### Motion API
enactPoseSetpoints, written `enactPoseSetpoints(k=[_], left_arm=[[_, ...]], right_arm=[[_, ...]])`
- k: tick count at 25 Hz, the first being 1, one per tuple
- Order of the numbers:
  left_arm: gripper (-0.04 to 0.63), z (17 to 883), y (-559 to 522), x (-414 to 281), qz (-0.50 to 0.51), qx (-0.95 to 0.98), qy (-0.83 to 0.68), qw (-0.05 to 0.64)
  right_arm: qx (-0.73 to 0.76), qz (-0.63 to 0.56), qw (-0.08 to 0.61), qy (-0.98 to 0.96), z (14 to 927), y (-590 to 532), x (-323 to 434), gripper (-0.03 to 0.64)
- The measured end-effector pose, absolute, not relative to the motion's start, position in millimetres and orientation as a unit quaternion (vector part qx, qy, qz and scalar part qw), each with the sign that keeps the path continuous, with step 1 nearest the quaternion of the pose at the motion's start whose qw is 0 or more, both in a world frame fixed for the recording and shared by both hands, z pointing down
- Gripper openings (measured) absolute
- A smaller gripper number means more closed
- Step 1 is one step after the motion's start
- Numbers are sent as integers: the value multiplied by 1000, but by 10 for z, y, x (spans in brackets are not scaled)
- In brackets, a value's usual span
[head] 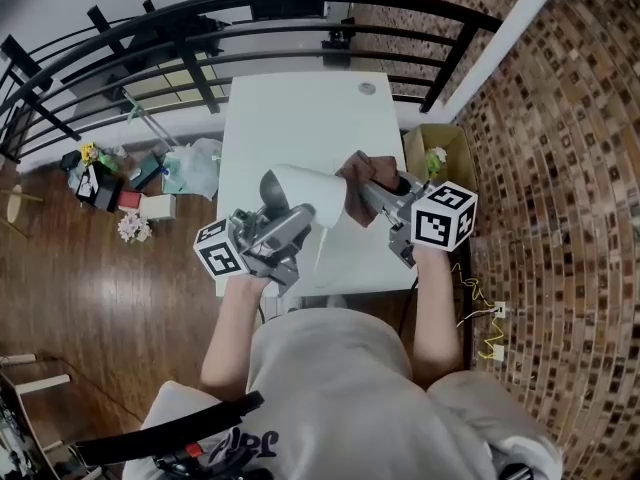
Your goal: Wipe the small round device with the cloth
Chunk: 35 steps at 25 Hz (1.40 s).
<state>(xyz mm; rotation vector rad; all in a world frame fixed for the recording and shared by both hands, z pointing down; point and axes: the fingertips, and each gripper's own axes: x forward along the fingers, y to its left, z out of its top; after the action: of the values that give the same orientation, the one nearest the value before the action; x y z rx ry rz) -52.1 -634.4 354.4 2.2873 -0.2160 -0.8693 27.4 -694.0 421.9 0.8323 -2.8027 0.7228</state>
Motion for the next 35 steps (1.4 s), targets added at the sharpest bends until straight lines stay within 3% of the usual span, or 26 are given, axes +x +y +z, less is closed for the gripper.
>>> enactPoseSetpoints(k=[4,12,23,30,35], left_arm=[[356,3567,-6442,-663,-366,856,-92,353],[356,3592,-6583,-719,-397,836,-103,364],[356,3735,-6806,-904,-402,815,-168,383],[356,3689,-6759,-904,-405,818,-155,379],[356,3705,-6780,-737,-375,834,-170,368]], right_arm=[[300,242,65,-921,4262,-6953,240,26],[169,248,-62,-952,3608,-6643,-118,26],[7,188,8,-982,3538,-6082,-258,26],[198,243,-66,-947,3597,-6845,199,26],[169,253,-53,-951,3729,-6745,-142,26]])
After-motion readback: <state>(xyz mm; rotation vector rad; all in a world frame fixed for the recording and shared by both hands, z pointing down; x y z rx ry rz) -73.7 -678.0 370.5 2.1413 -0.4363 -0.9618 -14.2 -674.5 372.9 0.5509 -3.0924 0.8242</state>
